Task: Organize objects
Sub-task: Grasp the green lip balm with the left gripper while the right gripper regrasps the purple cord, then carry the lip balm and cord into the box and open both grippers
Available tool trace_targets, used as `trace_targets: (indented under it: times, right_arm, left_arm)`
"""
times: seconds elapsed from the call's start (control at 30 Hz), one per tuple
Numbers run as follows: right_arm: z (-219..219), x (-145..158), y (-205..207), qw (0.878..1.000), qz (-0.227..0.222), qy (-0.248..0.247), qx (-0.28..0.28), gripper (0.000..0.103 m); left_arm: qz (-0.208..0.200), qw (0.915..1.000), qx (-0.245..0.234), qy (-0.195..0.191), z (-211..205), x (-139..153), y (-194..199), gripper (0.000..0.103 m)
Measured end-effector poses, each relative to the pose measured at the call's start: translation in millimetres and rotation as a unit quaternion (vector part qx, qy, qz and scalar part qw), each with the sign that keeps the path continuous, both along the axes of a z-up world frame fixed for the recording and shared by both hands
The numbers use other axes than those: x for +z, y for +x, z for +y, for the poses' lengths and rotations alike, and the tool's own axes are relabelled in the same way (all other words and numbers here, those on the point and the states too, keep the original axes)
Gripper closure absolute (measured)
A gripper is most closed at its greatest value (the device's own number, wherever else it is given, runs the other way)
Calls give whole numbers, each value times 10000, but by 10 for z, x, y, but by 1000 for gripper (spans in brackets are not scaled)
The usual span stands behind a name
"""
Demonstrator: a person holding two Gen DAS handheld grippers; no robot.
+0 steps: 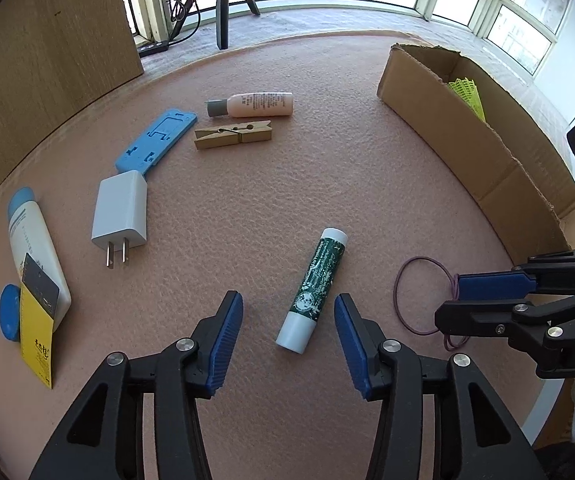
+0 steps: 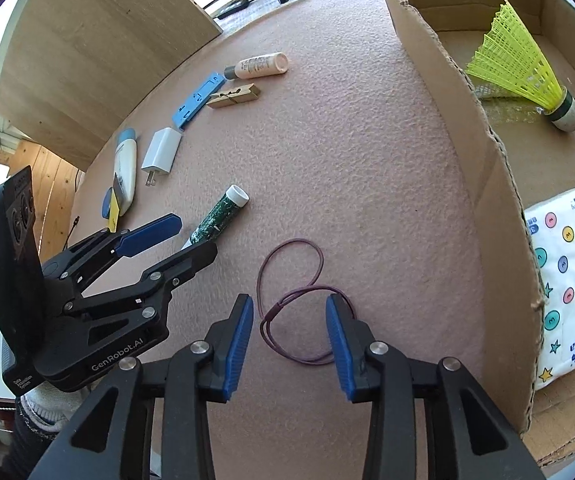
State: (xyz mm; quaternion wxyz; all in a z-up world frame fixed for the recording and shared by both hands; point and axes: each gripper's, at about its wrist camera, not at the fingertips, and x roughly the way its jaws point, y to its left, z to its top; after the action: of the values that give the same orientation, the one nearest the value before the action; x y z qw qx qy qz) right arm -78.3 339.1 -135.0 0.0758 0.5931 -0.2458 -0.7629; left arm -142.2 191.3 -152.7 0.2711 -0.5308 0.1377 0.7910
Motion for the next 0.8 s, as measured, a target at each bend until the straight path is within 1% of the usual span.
trace_targets:
  times: [0.1,0.23,0.27,0.33,0.37,0.4,0.43,0.47,0.5,0.6,0.8]
  right_arm:
    - [-4,-22,-53,10000,-40,6,-20,68]
    - [-28,-11,-90,9999,-47,147,-9,68]
    - [-47,-7,-96,9998,-40,202,26,68]
    - [-88,5,-104,9993,-12,349,101,70]
    - [-107,10,-106,9990,3,422,136,72]
    - [-124,15,-106,9986,15,500,179,78]
    - [-136,15,-107,9982,21,553,218,85]
    - [-145,12,-109,9980,25,583,246,87]
    - [-149,12,-110,9978,40,610,263,90]
    - [-150,40,-107,9967,134,736,302,97]
    - [-66,247,-39,9962,432,715,265,99]
  left_arm:
    - [-25,10000,-58,-75,71,-49,-37,52]
    - [-3,9999,-103,-121,141,-69,-75,52]
    - [-8,9999,-82,-125,146,-72,-89,54]
    - [-3,9999,-40,-133,148,-71,-109,62]
    - [-13,9999,-18,-121,141,-67,-115,68]
    - [-28,9999,3,-96,137,-62,-119,74]
    - [-43,10000,27,-73,127,-60,-128,78]
    - [-54,9999,56,-71,118,-61,-129,84]
    - [-53,9999,93,-72,106,-61,-133,86]
    - [-101,9997,226,2,54,-54,-148,86]
    - [-100,9986,475,188,-76,60,-154,86]
